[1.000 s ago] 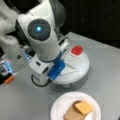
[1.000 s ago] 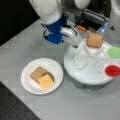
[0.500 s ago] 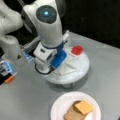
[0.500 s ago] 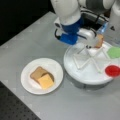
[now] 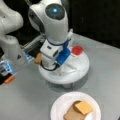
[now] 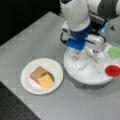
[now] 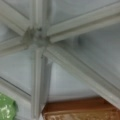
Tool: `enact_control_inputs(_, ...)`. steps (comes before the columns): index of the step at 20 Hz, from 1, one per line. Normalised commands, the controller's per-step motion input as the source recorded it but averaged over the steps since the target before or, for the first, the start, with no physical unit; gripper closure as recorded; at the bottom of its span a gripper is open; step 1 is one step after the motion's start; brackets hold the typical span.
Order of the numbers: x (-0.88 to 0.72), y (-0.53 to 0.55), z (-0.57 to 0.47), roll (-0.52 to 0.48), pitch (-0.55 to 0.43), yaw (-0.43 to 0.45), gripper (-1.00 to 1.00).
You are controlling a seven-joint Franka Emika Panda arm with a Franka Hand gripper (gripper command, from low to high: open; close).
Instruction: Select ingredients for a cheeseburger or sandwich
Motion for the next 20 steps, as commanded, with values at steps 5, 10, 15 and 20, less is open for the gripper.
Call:
enact_control_inputs(5,-0.12,0.18,-0.13,-0.143,-0.14,0.002,-1.0)
enact_control_inputs(10,-0.18,0.32,-0.13,-0.147,-0.119,-0.06,-1.0)
enact_control_inputs(15,-0.19,0.23,-0.13,-0.119,-0.149,-0.054,-1.0)
enact_control_inputs(20,-0.18,0.07,-0.1,-0.09,-0.178,-0.033,-1.0)
